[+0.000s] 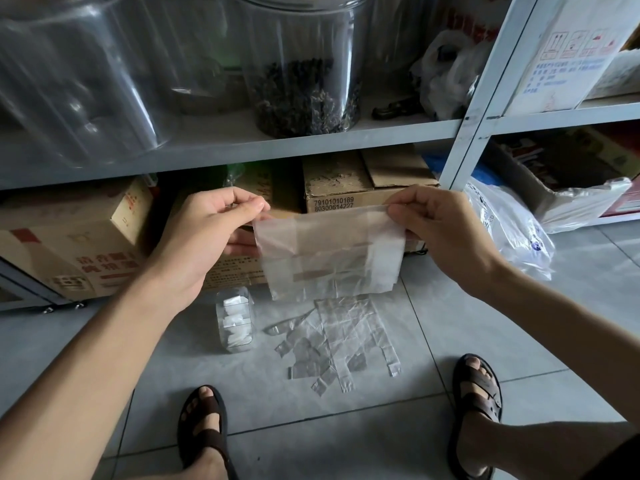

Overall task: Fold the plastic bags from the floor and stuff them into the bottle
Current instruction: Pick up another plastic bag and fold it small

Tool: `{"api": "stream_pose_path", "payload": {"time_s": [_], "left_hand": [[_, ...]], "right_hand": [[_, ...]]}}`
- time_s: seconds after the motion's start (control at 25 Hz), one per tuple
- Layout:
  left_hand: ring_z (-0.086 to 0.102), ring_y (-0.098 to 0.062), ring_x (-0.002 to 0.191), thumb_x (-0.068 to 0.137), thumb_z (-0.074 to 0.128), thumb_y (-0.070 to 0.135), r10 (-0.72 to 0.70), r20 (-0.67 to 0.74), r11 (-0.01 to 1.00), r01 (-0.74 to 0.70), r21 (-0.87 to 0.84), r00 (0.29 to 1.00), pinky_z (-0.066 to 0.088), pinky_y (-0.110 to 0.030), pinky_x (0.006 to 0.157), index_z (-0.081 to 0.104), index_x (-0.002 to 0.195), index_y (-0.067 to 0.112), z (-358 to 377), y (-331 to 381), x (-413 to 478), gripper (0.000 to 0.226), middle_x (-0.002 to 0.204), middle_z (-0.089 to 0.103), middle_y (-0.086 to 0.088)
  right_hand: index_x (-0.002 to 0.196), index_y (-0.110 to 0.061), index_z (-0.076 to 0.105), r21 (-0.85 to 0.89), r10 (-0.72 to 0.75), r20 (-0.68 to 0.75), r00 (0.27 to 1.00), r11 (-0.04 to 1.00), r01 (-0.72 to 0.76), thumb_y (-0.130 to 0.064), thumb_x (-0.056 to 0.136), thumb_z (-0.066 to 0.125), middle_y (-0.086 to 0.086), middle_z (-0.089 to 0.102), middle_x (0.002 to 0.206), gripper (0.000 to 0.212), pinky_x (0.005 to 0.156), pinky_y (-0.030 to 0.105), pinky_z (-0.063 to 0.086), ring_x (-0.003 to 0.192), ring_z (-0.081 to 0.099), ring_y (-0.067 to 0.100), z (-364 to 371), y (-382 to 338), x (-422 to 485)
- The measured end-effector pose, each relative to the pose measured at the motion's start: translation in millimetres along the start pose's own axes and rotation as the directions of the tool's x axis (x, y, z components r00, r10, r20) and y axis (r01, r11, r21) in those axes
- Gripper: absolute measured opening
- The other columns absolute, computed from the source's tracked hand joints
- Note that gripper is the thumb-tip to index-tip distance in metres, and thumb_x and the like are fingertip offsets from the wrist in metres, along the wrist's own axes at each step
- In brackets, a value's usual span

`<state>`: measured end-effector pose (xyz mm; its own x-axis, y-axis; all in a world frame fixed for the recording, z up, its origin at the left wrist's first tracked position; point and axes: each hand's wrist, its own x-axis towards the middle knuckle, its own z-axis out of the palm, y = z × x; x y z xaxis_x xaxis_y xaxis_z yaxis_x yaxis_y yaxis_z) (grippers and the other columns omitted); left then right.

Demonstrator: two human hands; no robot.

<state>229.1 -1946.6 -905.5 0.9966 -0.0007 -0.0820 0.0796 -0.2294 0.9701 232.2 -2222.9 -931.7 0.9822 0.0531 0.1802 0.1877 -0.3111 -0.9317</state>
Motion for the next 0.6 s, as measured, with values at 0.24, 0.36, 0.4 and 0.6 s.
{"api": "stream_pose_path", "payload": {"time_s": [0.24,0.36,0.4,0.6], "left_hand": [[0.07,0.0,0.088,0.071,0.062,0.065,-0.019,0.288,0.915,-0.1,0.392,0.957,0.047,-0.023,0.082,0.074,0.096,0.033,11.8,6.0,-6.9,0.042,0.092,0.076,0.018],[0.071,0.002,0.084,0.062,0.07,0.068,-0.045,0.378,0.837,-0.171,0.52,0.925,0.056,-0.03,0.081,0.075,0.096,0.036,21.9,5.7,-6.3,0.047,0.087,0.075,0.023],[0.071,0.002,0.083,0.063,0.074,0.065,-0.032,0.378,0.805,-0.201,0.558,0.925,0.058,-0.032,0.08,0.076,0.094,0.037,24.5,4.8,-5.0,0.042,0.085,0.075,0.023],[0.067,-0.001,0.076,0.083,0.079,0.028,-0.004,0.363,0.69,-0.26,0.675,0.932,0.051,-0.025,0.072,0.077,0.079,0.036,30.9,3.9,0.7,0.009,0.064,0.072,0.015]], "right_hand": [[0.084,-0.033,0.073,-0.109,-0.04,0.08,0.996,0.993,0.049,-0.023,0.09,0.067,-0.007,0.075,0.085,0.013,0.085,0.047,0.058,0.085,0.071,0.017,4.3,1.4,0.8],[0.086,-0.031,0.071,-0.207,-0.079,0.127,0.989,0.973,0.104,-0.016,0.092,0.068,-0.015,0.072,0.079,0.017,0.075,0.024,0.052,0.075,0.066,0.0,7.7,-0.8,-0.7],[0.086,-0.028,0.072,-0.241,-0.094,0.14,0.986,0.962,0.126,-0.015,0.092,0.068,-0.016,0.07,0.077,0.014,0.072,0.018,0.048,0.072,0.064,-0.003,9.5,-2.1,-1.8],[0.088,-0.024,0.073,-0.328,-0.168,0.191,0.967,0.918,0.224,-0.014,0.092,0.068,-0.019,0.068,0.076,0.012,0.066,0.006,0.041,0.072,0.062,-0.008,19.8,-8.9,-5.7]]}}
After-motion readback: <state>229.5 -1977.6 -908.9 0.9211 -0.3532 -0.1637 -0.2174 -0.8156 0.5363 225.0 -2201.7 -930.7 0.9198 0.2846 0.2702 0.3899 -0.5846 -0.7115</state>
